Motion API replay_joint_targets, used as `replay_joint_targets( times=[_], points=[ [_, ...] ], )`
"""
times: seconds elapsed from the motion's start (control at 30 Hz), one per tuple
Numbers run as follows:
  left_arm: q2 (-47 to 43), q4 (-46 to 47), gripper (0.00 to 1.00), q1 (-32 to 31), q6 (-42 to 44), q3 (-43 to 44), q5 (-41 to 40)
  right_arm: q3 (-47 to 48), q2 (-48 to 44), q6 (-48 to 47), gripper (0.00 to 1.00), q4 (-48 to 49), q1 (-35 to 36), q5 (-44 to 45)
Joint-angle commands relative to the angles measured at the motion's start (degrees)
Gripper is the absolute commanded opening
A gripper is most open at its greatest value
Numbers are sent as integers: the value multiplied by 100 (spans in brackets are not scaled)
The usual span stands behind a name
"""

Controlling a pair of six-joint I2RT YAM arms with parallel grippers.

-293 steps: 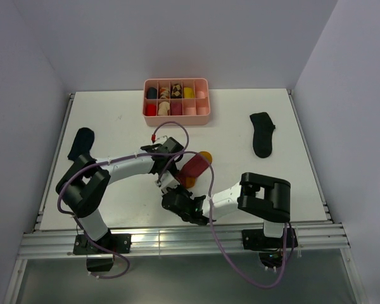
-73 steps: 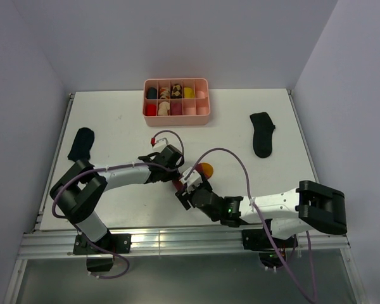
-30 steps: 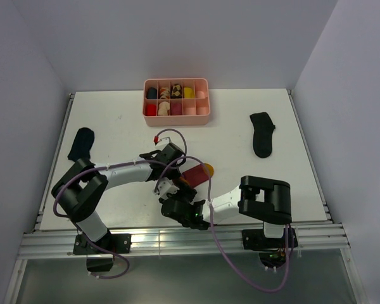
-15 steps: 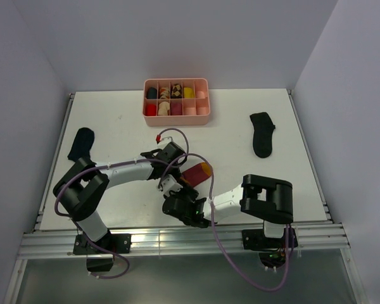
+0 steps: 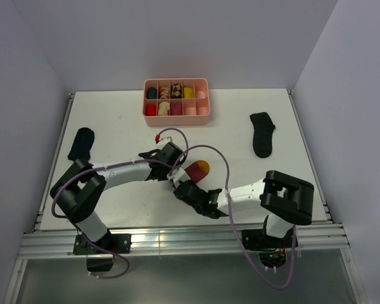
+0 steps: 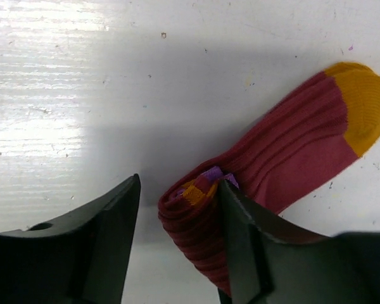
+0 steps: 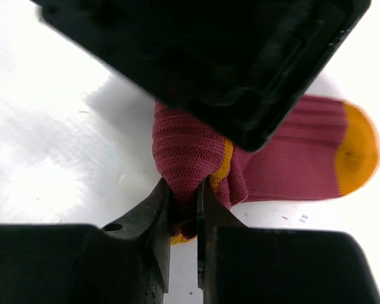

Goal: Roll the socks
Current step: Roll the sock at the center of the board.

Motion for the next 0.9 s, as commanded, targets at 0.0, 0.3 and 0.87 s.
replay_joint_targets(
  times=[0.0, 0.3, 0.87],
  points=[
    [-443, -281, 59, -81, -98, -122, -32, -286, -333, 466, 0, 64, -471, -1934],
    [-1910, -61, 72, 270, -1170, -903, -752, -191, -414, 1099, 0, 91, -1738, -4817],
    [-2837, 1626, 71, 359, -2015, -2776, -147, 978, 1019, 1776, 0, -330, -3145, -7579]
  ],
)
